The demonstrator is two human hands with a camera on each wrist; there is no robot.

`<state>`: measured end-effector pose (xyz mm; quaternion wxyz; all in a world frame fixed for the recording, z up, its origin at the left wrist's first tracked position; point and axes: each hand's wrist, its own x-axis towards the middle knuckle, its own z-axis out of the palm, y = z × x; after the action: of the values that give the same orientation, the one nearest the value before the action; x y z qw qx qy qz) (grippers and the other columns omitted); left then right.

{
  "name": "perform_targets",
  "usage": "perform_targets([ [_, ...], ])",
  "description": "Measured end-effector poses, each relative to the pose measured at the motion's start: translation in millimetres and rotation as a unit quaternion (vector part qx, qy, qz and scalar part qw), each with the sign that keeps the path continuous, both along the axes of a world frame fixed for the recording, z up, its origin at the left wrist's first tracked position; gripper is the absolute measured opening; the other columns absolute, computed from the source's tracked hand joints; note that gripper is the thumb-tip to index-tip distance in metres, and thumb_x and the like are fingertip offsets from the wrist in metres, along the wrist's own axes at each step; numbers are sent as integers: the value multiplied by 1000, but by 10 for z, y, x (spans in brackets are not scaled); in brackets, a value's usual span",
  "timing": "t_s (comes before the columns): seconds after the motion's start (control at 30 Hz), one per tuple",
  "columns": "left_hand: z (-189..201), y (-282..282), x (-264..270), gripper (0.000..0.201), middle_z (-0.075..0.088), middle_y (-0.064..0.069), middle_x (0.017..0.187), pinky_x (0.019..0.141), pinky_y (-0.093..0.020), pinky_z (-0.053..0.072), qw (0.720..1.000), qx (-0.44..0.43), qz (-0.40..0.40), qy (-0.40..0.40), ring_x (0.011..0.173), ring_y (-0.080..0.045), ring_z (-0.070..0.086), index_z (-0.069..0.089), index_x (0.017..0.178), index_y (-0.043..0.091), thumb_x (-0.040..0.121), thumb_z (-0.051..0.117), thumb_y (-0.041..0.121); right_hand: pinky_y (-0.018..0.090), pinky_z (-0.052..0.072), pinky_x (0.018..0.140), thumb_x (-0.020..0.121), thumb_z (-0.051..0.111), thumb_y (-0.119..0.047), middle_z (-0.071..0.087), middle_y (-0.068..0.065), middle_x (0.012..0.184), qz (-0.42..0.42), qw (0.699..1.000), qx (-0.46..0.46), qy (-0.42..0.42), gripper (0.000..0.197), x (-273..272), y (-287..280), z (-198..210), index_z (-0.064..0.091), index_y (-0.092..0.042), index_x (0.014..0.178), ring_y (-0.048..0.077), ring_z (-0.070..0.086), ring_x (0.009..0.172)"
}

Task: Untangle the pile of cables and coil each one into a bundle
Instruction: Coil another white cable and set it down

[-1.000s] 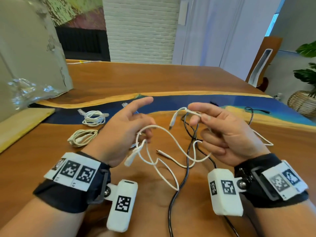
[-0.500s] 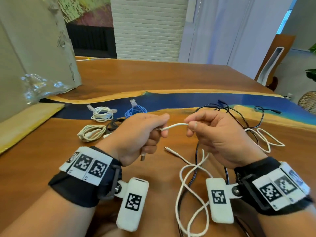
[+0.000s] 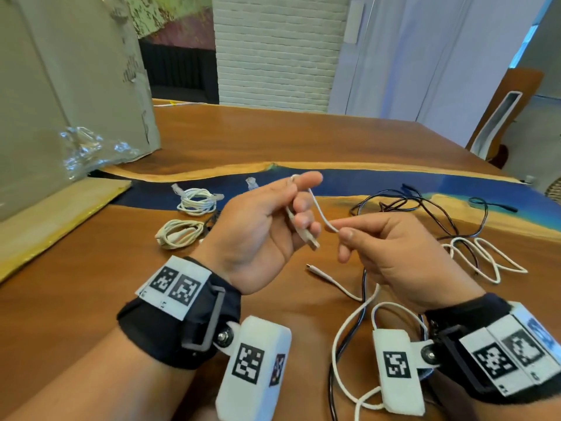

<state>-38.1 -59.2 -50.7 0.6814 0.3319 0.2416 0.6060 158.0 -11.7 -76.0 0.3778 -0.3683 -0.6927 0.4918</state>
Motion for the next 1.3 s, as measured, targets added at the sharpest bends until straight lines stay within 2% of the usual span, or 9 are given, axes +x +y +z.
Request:
perform_targets([
  [0.17, -44, 10, 52, 32, 60, -1, 76, 71, -27, 59, 998, 23, 37, -45, 59, -9, 56, 61, 125, 2, 108, 35, 12, 14, 30, 40, 102, 58, -13, 72, 9, 72, 46, 996, 12, -71, 23, -88, -109, 35, 79, -19, 110, 6, 39, 41],
  [0.27, -54, 16, 58, 33, 76, -9, 108, 93, -34, 59, 997, 36, 56, -37, 89, -17, 74, 62, 125, 6, 108, 33, 7, 5, 42, 47, 103, 56, -13, 72, 9, 71, 83, 990, 18, -111, 22, -110, -182, 52, 77, -10, 110, -3, 55, 44],
  [0.4, -77, 29, 62, 38, 72, -8, 126, 105, -33, 52, 991, 76, 85, 72, 118, -20, 68, 60, 131, 10, 106, 34, -2, 10, 36, 45, 106, 53, -23, 74, 5, 72, 123, 980, 20, -157, 24, -121, -200, 57, 75, -23, 116, 5, 43, 43],
  [0.67, -178, 36, 61, 44, 74, -5, 111, 76, -19, 55, 886, 121, 67, 442, 89, -12, 74, 60, 134, 6, 102, 37, -12, 16, 22, 37, 86, 64, -33, 33, 2, 44, 99, 992, -75, -6, 32, 19, -173, 106, 63, -4, 72, 10, 22, 34],
  [0.77, -165, -8, 33, 44, 72, -9, 87, 64, -37, 49, 870, 100, -20, 482, 59, -20, 58, 65, 124, 6, 98, 35, -12, 17, 17, 38, 84, 63, -32, 25, -4, 47, 71, 987, -104, 103, 28, 86, -135, 170, 60, -7, 72, 10, 16, 40],
  [0.93, -79, -79, -2, 45, 32, -7, 58, 44, -29, 30, 937, 56, -111, 325, 44, -14, 23, 74, 106, -6, 96, 32, 6, 18, 19, 35, 85, 64, -31, 29, -3, 51, -3, 989, -72, 127, 23, 218, -20, 189, 69, -11, 76, 10, 19, 42],
  [1.07, -40, -82, -40, 44, 20, 5, 57, 42, -24, 19, 960, 54, -110, 251, 45, -10, 12, 78, 97, 4, 100, 42, 28, 19, 22, 38, 88, 67, -30, 32, 0, 52, -23, 997, -31, 63, 18, 168, -15, 149, 77, -16, 82, 13, 21, 44],
  [1.2, -31, -60, 0, 37, 26, 6, 62, 46, -21, 37, 993, 40, -79, 73, 46, -7, 19, 69, 116, 2, 103, 39, 20, 12, 28, 42, 102, 58, -19, 40, -4, 52, -26, 997, 55, -42, 22, 56, -72, 130, 80, -20, 99, 4, 31, 42],
  [1.3, -51, -27, 47, 37, 45, 2, 68, 71, -28, 60, 998, 31, -47, -37, 51, -8, 49, 58, 129, -2, 107, 34, 16, 16, 31, 43, 107, 51, -14, 52, -5, 54, 31, 991, 65, -115, 31, -30, -157, 145, 77, -31, 102, 6, 34, 41],
])
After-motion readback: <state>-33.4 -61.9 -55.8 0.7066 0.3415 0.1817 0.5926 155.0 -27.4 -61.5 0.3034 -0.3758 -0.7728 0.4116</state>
